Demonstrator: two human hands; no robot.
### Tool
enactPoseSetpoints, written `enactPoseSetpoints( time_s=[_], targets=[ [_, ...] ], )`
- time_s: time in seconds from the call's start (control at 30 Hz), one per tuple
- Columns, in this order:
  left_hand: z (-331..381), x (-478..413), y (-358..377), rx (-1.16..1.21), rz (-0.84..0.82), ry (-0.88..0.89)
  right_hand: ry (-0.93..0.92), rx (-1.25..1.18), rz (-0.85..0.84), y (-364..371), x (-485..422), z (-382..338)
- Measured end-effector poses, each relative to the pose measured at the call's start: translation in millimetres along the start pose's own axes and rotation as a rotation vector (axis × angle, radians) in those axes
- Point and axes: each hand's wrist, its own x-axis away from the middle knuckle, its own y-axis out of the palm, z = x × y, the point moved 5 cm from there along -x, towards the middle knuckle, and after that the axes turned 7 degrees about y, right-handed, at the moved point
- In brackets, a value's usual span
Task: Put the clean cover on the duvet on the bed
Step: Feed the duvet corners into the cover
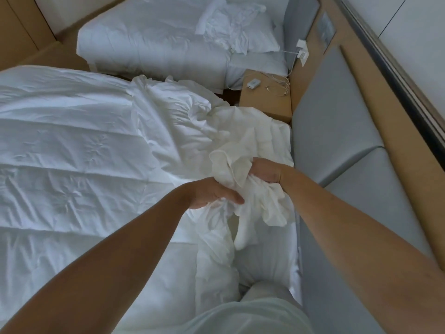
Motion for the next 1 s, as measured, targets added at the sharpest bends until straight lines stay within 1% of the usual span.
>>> enactPoseSetpoints(
  time_s=[0.07, 0.1, 0.2, 0.27, 0.3, 0.4, 0.43, 0.5, 0.57, 0.63, 0.7, 0.8, 0.87, 0.93, 1.0],
  targets=[
    [1, -4, 5, 0.066, 0.054, 0.046, -0.004, -0.036, 0.027, 0, -3, 5],
    [2, -4, 6, 0.064, 0.051, 0.052, -0.002, -0.075, 0.019, 1, -3, 7],
    [7, 0, 6, -0.042, 0.020, 0.059, 0.033, -0.179, -0.042, 7, -3, 16],
    [11, 2, 1, -0.090, 0.094, 0.077, 0.053, -0.211, -0.106, 11, -2, 20],
    [13, 2, -3, -0.088, 0.153, 0.092, 0.067, -0.251, -0.158, 12, -1, 22],
    [16, 4, -13, -0.010, 0.332, 0.137, 0.130, -0.390, -0.397, 19, 10, 25],
    [17, 5, -16, 0.008, 0.379, 0.130, 0.146, -0.345, -0.457, 21, 15, 26],
    [15, 7, -20, 0.008, 0.423, 0.105, 0.191, -0.211, -0.519, 23, 27, 30],
    [13, 7, -19, -0.047, 0.401, 0.108, 0.239, -0.130, -0.602, 32, 33, 36],
    [9, 10, -14, -0.073, 0.349, 0.111, 0.232, -0.076, -0.630, 42, 34, 42],
    [5, 10, -13, -0.060, 0.328, 0.126, 0.193, -0.151, -0.536, 47, 30, 44],
    [2, 6, -14, 0.009, 0.347, 0.084, 0.134, -0.393, -0.315, 35, 17, 47],
    [0, 2, -9, -0.019, 0.267, 0.015, 0.106, -0.467, -0.224, 23, 12, 43],
    [-4, -2, 2, -0.120, 0.134, -0.090, 0.046, -0.440, -0.145, 13, 12, 33],
    [-6, -2, 10, -0.198, 0.055, -0.207, -0.001, -0.328, -0.100, 7, 17, 21]
  ],
)
